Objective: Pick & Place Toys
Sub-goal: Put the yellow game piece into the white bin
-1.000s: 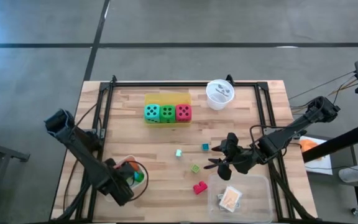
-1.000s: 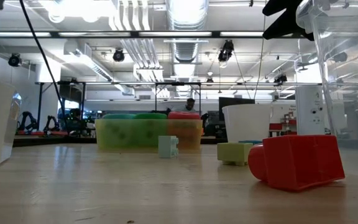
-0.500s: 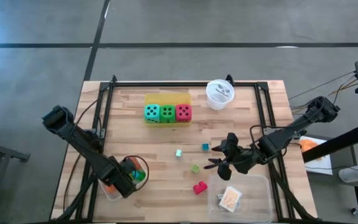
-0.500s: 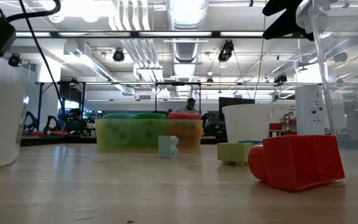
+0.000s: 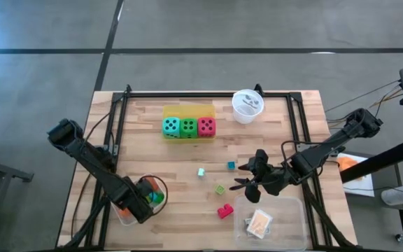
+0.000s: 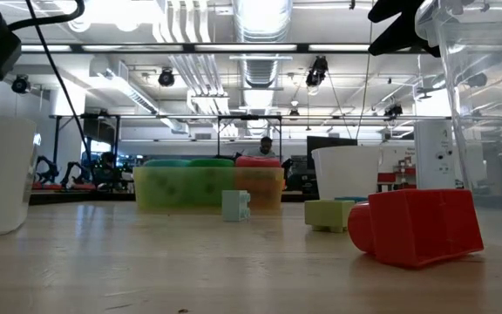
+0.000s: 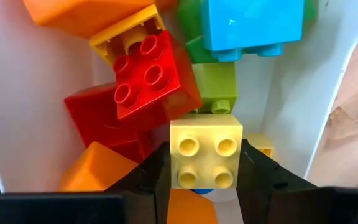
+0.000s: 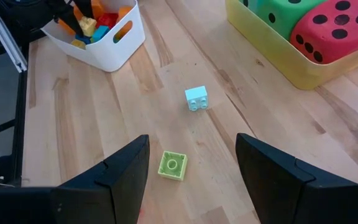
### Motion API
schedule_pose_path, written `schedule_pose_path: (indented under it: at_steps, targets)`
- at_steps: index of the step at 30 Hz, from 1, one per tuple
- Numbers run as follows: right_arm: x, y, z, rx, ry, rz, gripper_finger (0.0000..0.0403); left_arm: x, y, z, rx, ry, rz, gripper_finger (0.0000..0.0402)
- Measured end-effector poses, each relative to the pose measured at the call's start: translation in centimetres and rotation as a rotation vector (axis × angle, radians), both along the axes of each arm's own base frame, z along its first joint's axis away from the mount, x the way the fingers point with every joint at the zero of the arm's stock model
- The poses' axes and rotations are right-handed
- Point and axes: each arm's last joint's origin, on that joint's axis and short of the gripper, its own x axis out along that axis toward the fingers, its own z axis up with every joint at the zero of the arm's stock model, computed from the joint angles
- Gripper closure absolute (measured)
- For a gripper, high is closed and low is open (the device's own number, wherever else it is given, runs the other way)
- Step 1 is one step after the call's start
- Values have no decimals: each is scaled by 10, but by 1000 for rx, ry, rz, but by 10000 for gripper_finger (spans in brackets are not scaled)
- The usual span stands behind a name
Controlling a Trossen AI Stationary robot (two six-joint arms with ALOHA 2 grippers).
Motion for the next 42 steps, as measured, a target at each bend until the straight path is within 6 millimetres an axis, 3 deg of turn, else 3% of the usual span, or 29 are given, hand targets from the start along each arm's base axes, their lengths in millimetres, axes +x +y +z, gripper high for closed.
schedule_pose_path:
  at_steps: [8, 15, 20, 42]
  targets:
    - [0, 0, 0, 0, 0, 0, 168, 1, 0, 0, -5, -5, 5, 277]
    - [0, 0, 0, 0, 0, 0, 168, 1, -1, 0, -21, 1, 16, 133]
    - [0, 0, 0, 0, 0, 0, 168, 1, -2, 0, -37, 17, 35, 83]
    - [0, 0, 0, 0, 1, -1, 168, -4, 4, 18, -85, -23, 137, 74]
